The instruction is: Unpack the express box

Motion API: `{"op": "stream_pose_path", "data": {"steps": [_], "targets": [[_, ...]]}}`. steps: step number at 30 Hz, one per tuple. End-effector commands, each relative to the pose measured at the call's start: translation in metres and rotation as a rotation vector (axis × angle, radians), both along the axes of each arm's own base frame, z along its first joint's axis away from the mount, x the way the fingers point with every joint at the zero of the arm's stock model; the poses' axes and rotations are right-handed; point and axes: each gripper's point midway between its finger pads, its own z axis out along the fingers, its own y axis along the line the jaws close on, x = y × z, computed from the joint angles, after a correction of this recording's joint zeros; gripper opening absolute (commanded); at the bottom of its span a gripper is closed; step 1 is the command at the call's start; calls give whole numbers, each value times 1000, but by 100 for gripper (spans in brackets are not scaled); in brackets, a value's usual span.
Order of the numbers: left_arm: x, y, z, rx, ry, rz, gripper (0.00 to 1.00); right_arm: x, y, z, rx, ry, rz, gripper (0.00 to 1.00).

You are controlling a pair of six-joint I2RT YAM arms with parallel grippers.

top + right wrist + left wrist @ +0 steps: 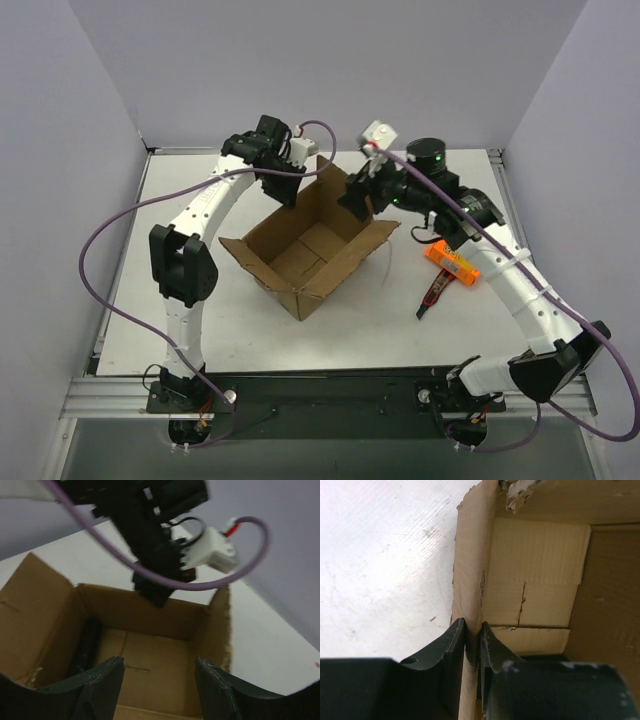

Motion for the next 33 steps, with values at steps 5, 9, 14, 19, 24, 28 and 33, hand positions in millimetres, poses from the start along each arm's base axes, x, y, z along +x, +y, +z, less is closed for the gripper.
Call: {"op": "stream_pose_path", "data": {"steps": [5,9,14,19,24,28,33], "targets": [[-7,-30,27,-247,94,42,0,-31,106,-100,-128,245,252,58],[0,-36,40,-295,70,63,0,-45,136,-137,-213,343,325,60],[9,-39,52,-313,35,72,0,-64,134,-192,-280,571,266,71],[12,-35,51,-292,24,106,0,-82,124,-218,-342,677,279,77],[14,-34,47,-290,32,128,0,-108,111,-249,-414,740,316,77],[14,-35,46,-287,34,130,0,-127,115,-266,-402,818,352,77],[10,-34,40,-276,49,136,0,-130,130,-288,-394,861,327,77]]}}
